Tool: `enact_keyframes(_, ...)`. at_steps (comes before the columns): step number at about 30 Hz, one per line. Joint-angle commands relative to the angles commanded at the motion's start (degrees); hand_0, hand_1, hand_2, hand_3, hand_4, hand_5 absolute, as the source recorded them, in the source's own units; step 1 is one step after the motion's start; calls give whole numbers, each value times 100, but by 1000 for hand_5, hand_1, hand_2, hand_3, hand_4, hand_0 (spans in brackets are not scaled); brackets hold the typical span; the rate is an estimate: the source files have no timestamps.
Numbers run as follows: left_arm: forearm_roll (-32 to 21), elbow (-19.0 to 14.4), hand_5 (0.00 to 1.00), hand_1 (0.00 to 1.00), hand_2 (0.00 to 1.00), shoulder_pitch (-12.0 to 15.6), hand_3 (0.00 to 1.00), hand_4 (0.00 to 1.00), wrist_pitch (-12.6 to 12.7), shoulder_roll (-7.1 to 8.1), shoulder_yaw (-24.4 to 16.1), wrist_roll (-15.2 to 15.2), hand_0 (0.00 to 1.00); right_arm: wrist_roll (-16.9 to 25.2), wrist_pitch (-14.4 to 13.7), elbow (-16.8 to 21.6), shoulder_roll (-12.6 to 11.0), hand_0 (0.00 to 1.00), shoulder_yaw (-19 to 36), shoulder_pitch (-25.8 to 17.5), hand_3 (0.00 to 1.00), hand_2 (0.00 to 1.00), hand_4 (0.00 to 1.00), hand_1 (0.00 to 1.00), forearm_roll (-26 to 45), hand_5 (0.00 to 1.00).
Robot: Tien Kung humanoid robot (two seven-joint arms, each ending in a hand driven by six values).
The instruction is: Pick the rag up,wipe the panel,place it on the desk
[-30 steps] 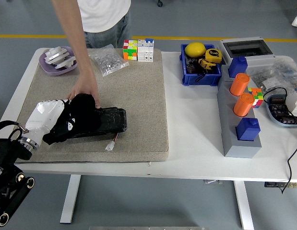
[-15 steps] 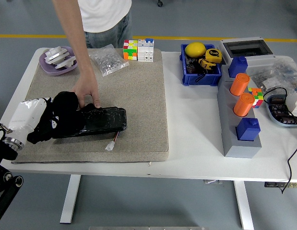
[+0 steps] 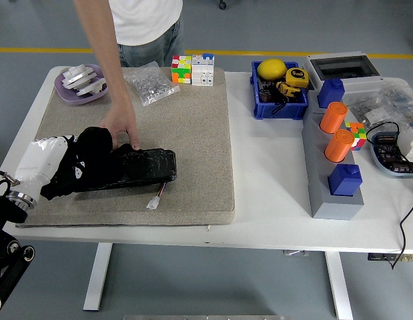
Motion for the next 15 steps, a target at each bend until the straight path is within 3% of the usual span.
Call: enact_keyframes(15,0,-105,2,284,549,-394,514,313,-121,-109,1186,96,269,7,6,0,-15,768,101,34,613,682,998,642,-83,501)
